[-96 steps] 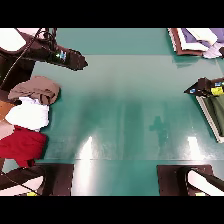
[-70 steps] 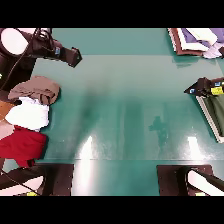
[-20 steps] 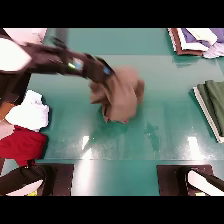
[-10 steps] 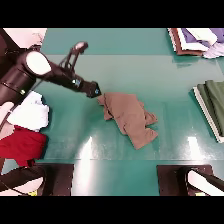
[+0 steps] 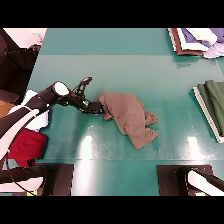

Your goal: Fold the shirts.

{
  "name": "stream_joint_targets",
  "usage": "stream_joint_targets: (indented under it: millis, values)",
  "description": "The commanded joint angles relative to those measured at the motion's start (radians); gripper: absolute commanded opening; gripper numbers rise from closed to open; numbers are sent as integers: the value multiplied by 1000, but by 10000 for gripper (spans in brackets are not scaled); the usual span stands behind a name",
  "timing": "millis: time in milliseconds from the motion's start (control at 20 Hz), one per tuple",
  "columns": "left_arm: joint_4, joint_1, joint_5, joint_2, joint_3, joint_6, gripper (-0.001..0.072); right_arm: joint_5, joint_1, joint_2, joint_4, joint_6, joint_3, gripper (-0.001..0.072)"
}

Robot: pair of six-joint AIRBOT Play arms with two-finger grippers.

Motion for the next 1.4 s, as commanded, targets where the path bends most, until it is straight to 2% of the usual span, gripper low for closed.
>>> stream_joint_targets:
  millis: [0,300,350,400,450,600,700,750,800,850,1050,1200,1350]
  values:
    - [-187,1,3,-74,-14,101,605,5,1,0,0,0,0,16]
    - [-185,-82,77,-88,-14,126,604,8,2,0,0,0,0,16]
    - [-185,-84,84,-87,-12,125,525,21,1,0,0,0,0,16]
    - [-173,-76,72,-87,-3,125,201,46,1,-1,-4,0,-1,16]
    - [-156,-59,42,-87,12,123,38,74,2,1,-5,0,-14,16]
    - [-98,21,-66,-74,86,121,29,151,6,34,1,0,-180,16]
    - [-34,62,-79,-34,121,117,29,149,45,76,3,0,-382,18]
    - [-7,75,-79,-11,130,116,29,121,84,100,7,0,-505,111]
    - [16,84,-78,8,134,117,29,74,133,117,29,0,-618,366]
    - [37,85,-76,23,134,117,29,2,192,130,72,-1,-740,516]
    - [70,85,-92,31,134,117,30,-294,447,62,259,-86,-1042,515]
    - [72,85,-103,31,134,117,30,-405,591,-68,317,-134,-1059,515]
    - [74,85,-111,31,134,117,30,-428,646,-183,311,-144,-990,505]
